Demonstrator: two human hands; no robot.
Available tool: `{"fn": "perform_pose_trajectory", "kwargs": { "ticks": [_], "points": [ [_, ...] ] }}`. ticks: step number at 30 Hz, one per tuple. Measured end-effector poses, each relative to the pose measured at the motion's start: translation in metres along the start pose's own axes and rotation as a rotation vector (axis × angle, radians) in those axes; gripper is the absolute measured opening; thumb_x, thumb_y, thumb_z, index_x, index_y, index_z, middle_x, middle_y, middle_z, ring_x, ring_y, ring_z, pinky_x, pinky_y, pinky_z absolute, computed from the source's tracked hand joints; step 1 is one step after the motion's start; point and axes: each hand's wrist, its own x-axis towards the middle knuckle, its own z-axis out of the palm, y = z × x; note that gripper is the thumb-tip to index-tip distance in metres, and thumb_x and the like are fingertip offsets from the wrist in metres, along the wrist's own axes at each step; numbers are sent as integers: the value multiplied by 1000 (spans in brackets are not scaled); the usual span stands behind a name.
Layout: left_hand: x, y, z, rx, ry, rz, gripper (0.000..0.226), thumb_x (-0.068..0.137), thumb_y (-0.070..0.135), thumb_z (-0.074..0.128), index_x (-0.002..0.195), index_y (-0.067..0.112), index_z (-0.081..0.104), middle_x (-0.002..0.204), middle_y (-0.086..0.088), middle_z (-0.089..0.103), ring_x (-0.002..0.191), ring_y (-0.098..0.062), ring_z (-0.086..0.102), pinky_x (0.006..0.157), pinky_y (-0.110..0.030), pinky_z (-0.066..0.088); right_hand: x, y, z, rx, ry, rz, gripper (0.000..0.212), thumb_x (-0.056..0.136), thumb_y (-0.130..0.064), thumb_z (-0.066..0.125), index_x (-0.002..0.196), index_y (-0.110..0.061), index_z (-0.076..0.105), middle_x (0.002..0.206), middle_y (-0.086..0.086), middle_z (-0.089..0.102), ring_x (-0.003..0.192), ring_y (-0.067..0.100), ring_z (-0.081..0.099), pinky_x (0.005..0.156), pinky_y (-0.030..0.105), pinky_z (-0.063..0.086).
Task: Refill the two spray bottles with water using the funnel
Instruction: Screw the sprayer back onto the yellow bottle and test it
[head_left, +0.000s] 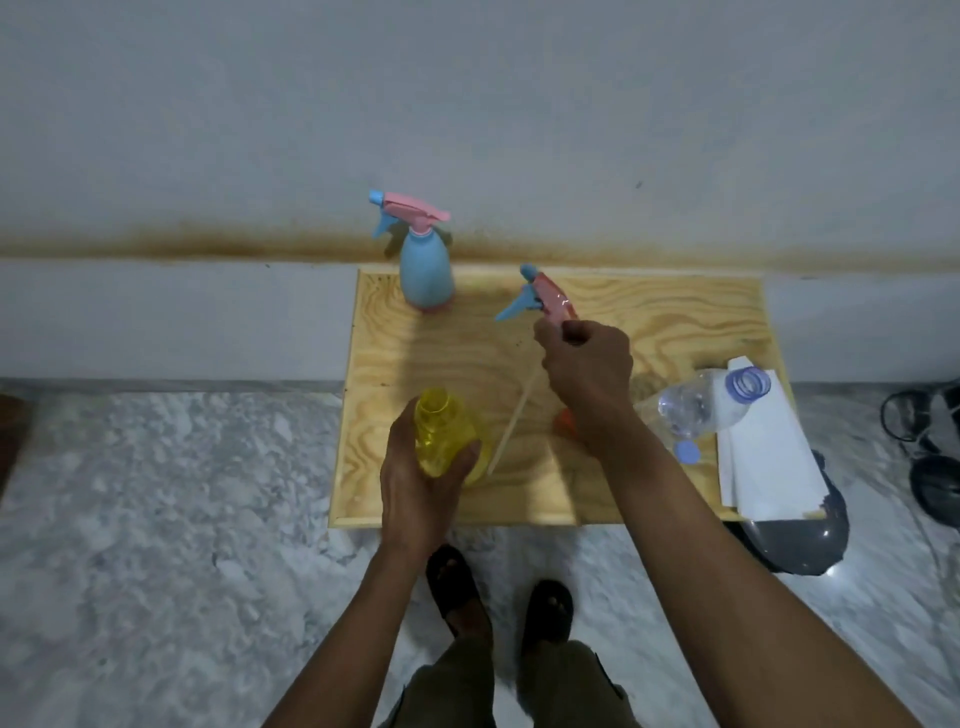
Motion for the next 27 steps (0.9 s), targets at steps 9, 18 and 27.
{"fn": "perform_pose_trajectory", "kwargs": {
  "ticks": [9, 18, 27],
  "points": [
    [-45, 80, -10, -181, 128, 72, 64, 80, 59, 62, 138, 41, 41, 122, 28, 60, 111, 4, 59, 87, -19, 50, -79, -122, -126, 693, 30, -426, 11, 95, -22, 67, 94, -12, 72, 73, -1, 66, 74, 14, 65, 64, 32, 56],
    [-103, 128, 10, -76, 193, 223, 77, 80, 64, 58, 148, 37, 37, 132, 0, 57, 120, -18, 57, 95, -49, 51, -132, -135, -193, 775, -79, -606, 3, 96, -19, 67, 97, -18, 69, 84, -3, 70, 79, 14, 68, 66, 29, 59],
    [-149, 145, 15, -126, 220, 289, 72, 79, 56, 66, 144, 37, 41, 127, 4, 60, 118, -7, 57, 93, -24, 49, -148, -87, -199, 575, -201, -665, 14, 90, -29, 73, 100, -20, 72, 89, 3, 74, 80, 17, 72, 75, 49, 60]
  ]
}}
